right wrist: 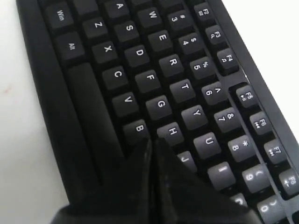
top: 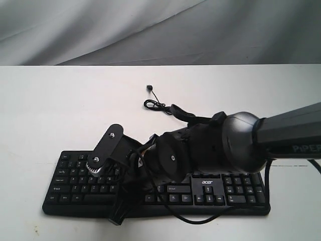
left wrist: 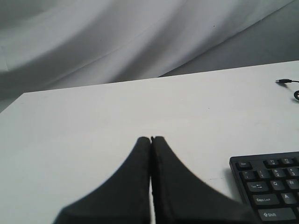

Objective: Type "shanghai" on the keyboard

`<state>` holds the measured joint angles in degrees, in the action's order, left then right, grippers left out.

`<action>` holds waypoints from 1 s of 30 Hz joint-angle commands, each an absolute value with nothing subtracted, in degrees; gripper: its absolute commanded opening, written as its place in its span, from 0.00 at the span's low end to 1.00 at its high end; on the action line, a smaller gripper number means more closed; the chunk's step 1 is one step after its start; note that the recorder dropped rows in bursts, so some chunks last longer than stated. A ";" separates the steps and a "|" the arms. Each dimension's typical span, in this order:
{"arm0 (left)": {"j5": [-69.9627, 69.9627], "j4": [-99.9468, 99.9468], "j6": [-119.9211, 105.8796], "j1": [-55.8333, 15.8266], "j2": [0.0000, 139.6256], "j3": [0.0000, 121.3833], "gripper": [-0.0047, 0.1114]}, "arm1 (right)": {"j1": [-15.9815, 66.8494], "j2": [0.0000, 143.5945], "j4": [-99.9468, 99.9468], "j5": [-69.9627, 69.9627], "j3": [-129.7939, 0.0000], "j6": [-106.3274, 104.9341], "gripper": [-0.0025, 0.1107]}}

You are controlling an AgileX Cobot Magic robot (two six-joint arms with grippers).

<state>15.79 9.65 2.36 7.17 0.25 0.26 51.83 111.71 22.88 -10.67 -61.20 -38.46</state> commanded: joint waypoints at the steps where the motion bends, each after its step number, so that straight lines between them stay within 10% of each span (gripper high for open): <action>1: 15.22 9.55 2.62 6.75 0.00 0.00 0.04 | 51.98 111.72 23.19 -9.42 -61.12 -38.45 0.02; 30: 15.22 9.55 2.62 6.75 0.00 0.00 0.04 | 51.98 112.33 23.18 -8.16 -61.12 -38.55 0.02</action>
